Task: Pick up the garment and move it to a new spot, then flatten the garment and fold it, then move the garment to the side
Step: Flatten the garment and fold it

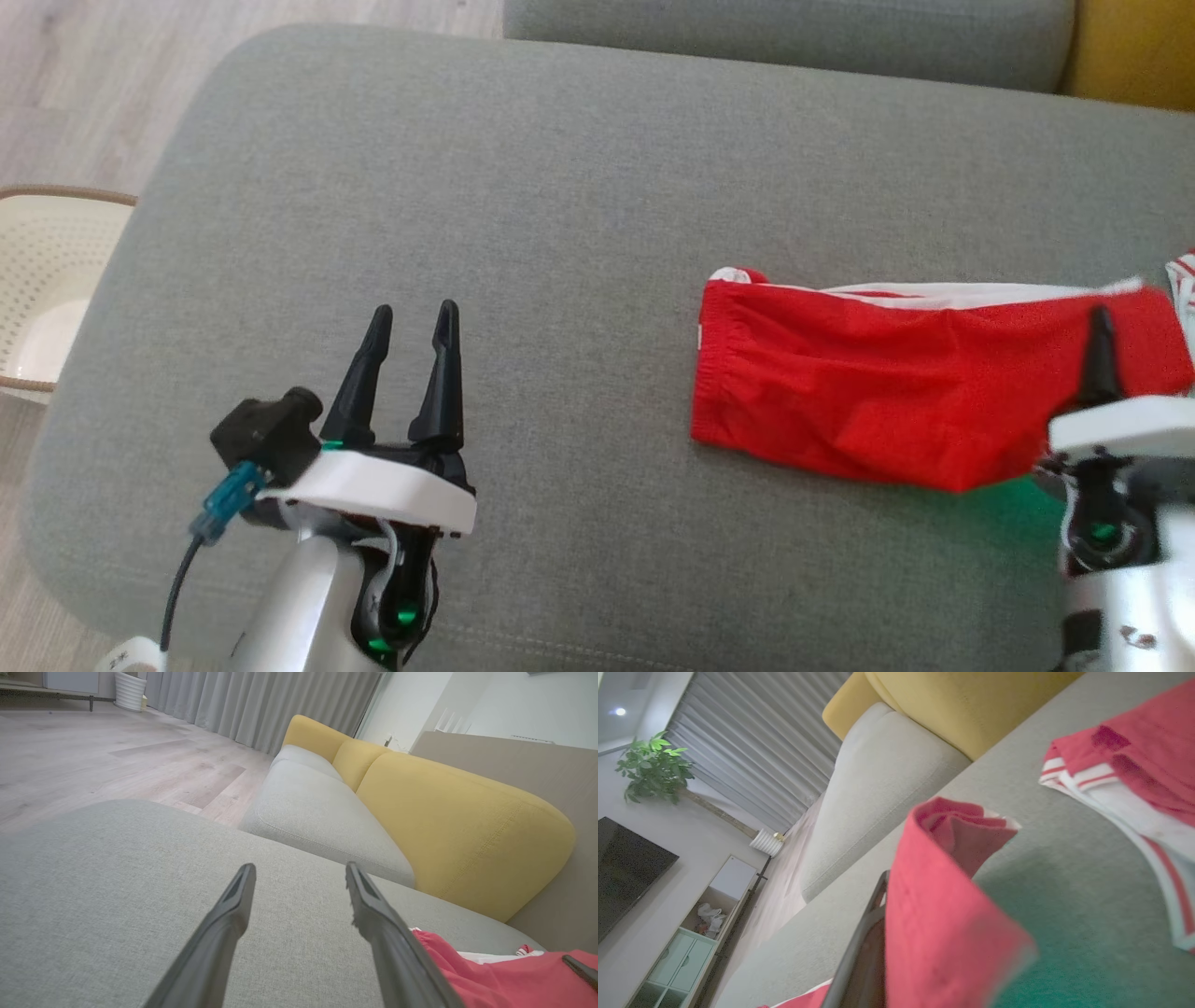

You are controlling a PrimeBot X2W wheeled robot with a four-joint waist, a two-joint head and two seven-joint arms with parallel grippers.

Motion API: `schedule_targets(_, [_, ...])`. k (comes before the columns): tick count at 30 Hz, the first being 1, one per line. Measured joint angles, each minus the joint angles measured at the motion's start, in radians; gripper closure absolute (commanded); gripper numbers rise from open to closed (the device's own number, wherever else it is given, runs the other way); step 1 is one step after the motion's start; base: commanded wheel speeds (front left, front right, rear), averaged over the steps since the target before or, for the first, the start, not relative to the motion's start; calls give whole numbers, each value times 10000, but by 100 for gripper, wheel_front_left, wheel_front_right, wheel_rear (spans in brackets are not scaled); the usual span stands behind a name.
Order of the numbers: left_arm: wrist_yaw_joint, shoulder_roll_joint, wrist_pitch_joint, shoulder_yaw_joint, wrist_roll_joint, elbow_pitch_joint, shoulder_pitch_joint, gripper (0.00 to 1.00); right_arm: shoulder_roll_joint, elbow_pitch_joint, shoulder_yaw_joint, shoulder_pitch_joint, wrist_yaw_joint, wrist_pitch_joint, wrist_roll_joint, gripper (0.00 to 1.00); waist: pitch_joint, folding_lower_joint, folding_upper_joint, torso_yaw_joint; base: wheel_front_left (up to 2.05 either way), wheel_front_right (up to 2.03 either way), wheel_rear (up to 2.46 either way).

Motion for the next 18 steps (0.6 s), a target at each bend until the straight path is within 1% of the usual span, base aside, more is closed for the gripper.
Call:
schedule_targets(3, [2,0,0,31,0,8,2,0,-4,-301,723,-2,0,-205,178,100,-134,0,0,106,0,0,0])
schedule_targets(12, [8,6,2,290,-4,19,382,0,-8,-1254,3358,208,0,-428,673,100,-387,0,0,402,0,0,0])
schedule_targets(13, [8,6,2,290,-4,19,382,0,-8,-1254,3358,208,0,-428,673,100,-387,0,0,402,0,0,0])
schedule_targets(14, [6,6,2,291,-4,59,382,0,-8,-1294,3914,346,0,-428,815,100,-407,0,0,440,0,0,0])
schedule_targets(18, [6,6,2,286,-4,86,382,0,-10,-1212,4717,559,0,-435,800,100,-427,0,0,510,0,0,0])
